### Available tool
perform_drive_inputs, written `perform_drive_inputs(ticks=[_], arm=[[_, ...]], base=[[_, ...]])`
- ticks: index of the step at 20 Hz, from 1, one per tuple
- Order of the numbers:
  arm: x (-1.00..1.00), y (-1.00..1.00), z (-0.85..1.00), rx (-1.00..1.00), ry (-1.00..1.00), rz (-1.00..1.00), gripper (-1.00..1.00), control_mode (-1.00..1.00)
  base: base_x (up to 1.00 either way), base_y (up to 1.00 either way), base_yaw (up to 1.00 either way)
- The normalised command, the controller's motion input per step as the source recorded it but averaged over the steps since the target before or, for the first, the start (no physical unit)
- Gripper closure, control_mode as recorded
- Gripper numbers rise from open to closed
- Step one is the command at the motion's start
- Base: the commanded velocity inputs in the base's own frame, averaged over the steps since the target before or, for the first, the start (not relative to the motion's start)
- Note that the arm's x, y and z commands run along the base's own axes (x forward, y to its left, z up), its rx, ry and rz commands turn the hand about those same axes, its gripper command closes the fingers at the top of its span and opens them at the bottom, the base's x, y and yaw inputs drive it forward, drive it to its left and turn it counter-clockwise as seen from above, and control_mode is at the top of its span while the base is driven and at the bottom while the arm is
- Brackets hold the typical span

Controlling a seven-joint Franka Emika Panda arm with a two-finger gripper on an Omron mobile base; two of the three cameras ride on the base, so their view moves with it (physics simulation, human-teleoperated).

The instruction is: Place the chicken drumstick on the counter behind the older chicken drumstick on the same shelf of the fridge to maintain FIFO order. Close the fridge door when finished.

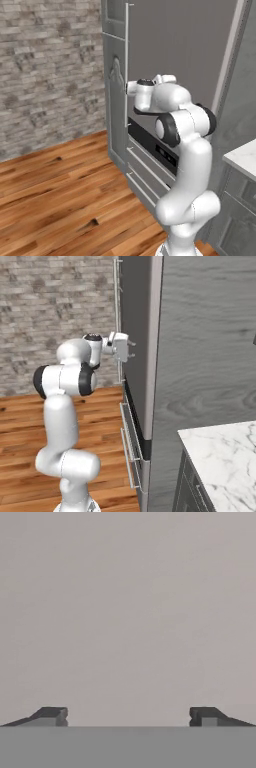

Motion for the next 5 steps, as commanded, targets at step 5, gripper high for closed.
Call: perform_drive_inputs(ticks=[5], arm=[[-0.4,-0.59,-0.15,0.03,-0.16,0.0,-1.0,-1.0]], base=[[0.0,0.0,0.0]])
